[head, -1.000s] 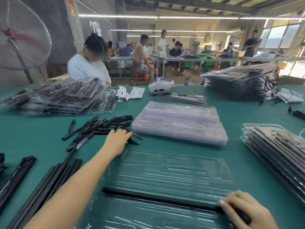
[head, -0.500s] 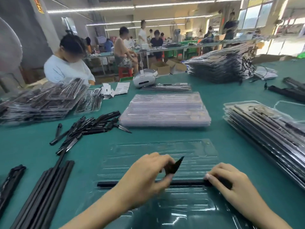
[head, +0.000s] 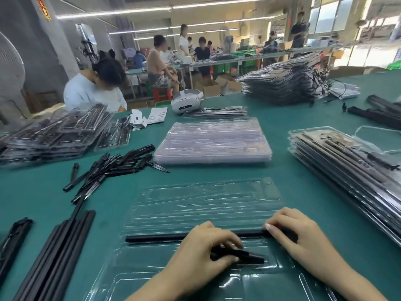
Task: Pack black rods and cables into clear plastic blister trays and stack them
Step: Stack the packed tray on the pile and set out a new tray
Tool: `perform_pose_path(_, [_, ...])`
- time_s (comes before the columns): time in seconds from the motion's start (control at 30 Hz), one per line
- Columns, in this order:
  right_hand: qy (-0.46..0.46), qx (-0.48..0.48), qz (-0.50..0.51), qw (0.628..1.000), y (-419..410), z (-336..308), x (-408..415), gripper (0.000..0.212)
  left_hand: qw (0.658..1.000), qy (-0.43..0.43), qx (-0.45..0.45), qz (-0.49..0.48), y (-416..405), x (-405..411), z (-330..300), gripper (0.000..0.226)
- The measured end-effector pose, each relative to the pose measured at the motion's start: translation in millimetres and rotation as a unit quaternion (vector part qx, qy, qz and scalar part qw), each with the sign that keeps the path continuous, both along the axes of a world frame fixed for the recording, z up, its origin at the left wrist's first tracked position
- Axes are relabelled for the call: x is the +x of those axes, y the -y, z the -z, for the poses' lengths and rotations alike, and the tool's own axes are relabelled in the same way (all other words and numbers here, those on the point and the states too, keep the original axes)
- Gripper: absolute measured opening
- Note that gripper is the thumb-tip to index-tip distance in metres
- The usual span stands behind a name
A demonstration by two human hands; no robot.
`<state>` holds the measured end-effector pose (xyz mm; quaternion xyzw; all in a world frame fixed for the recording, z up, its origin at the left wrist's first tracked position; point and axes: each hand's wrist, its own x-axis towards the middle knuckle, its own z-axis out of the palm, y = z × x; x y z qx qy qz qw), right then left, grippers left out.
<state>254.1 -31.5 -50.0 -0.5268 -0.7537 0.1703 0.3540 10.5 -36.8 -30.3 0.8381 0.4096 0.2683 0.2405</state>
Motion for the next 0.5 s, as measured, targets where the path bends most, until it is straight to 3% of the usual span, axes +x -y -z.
perform_pose_path(0.23, [0.008,0.006,-0.005,1.000,0,-2,0,0.016,0.993,-0.091,0.057,0.038,7,2,-1,0.025])
perform_pose_path(0.33, [0.015,0.005,-0.009,1.000,0,-3,0,0.016,0.959,-0.211,0.183,0.057,13,0,-4,0.033])
perform_pose_path(0.5, [0.026,0.012,-0.014,0.999,1,-6,-1,0.011,0.931,-0.301,0.195,0.069,23,-4,-7,0.048])
